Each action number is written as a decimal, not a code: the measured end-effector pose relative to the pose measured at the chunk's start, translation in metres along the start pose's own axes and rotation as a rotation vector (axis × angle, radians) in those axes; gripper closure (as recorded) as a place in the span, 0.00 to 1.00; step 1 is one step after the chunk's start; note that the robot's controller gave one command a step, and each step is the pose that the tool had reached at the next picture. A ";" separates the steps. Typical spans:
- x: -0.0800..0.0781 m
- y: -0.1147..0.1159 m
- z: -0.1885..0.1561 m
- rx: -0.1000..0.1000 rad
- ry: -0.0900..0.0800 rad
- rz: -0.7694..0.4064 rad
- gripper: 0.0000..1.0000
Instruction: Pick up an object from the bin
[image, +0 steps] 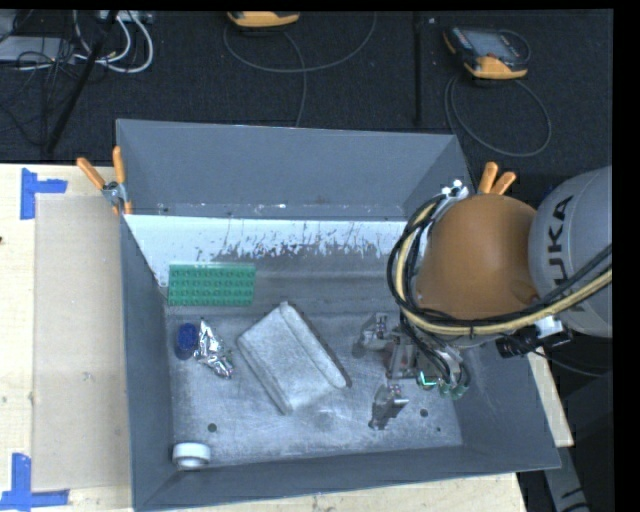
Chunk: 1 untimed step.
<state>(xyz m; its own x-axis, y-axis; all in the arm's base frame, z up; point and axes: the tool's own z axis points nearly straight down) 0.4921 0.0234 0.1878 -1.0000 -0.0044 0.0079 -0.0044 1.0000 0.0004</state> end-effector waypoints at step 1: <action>-0.068 0.045 0.099 -0.001 -0.004 -0.085 0.00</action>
Offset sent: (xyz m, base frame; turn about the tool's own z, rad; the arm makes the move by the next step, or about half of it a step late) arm 0.0674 0.0431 -0.0944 -0.0776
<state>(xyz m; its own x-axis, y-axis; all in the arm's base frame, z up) 0.5596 0.0686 0.0882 -0.9960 -0.0889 0.0037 -0.0889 0.9960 0.0015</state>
